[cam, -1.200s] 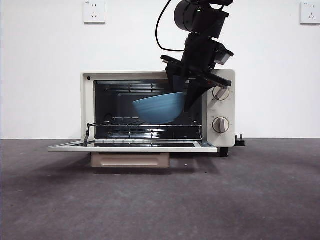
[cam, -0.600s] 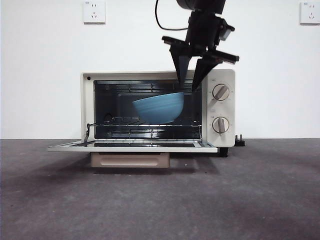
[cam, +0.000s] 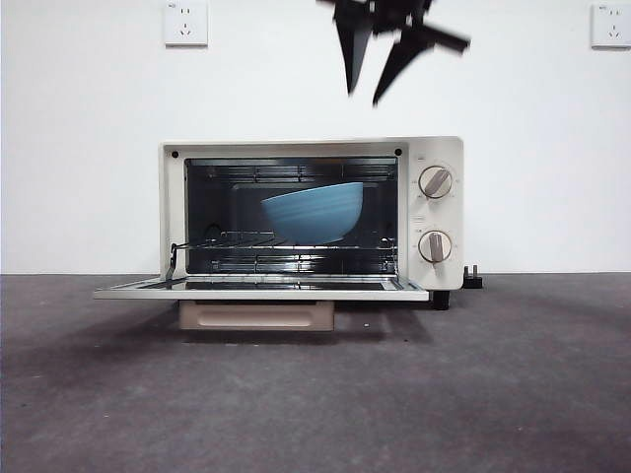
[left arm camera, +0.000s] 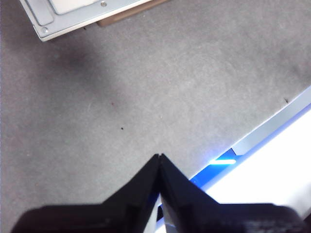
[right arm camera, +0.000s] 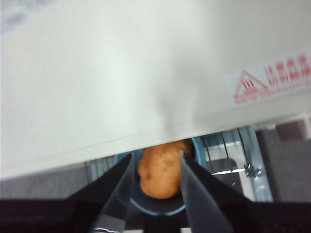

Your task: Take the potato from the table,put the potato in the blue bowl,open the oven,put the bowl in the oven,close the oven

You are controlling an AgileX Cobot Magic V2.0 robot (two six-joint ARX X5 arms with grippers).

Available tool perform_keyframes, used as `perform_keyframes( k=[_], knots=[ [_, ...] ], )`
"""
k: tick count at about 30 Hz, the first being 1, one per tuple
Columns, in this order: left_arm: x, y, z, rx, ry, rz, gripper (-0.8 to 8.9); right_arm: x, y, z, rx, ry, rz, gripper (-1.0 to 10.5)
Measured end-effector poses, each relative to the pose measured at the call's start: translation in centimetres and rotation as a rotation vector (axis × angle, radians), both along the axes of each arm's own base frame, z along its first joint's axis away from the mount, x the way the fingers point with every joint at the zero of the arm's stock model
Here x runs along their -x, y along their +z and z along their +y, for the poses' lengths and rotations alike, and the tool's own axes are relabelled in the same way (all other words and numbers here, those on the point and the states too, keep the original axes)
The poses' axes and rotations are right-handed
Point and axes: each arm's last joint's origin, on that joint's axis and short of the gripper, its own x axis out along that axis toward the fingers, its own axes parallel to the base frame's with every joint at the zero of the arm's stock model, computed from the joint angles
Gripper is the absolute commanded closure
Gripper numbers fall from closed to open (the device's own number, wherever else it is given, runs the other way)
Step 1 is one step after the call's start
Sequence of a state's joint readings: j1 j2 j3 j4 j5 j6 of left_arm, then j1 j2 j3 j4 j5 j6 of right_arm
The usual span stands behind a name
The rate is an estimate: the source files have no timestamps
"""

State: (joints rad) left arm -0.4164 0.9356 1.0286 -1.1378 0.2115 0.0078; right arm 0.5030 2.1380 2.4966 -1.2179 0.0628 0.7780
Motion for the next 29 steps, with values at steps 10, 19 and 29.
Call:
perform_keyframes(
  k=[10, 19, 29],
  knots=[
    [-0.8, -0.2, -0.3, 0.002, 0.0, -0.004, 8.18, 4.5, 5.4, 0.0, 0.355, 0.219, -0.233, 7.9],
    [-1.1, -0.5, -0.5, -0.01, 0.0, 0.022, 8.19, 8.2, 7.8, -1.6, 0.53, 0.324, -0.307, 9.4],
    [-2.0, -0.4, 0.5, -0.02, 0.059, -0.036, 8.21, 15.6, 6.4, -8.8, 0.785, 0.256, -0.237, 9.6]
  ],
)
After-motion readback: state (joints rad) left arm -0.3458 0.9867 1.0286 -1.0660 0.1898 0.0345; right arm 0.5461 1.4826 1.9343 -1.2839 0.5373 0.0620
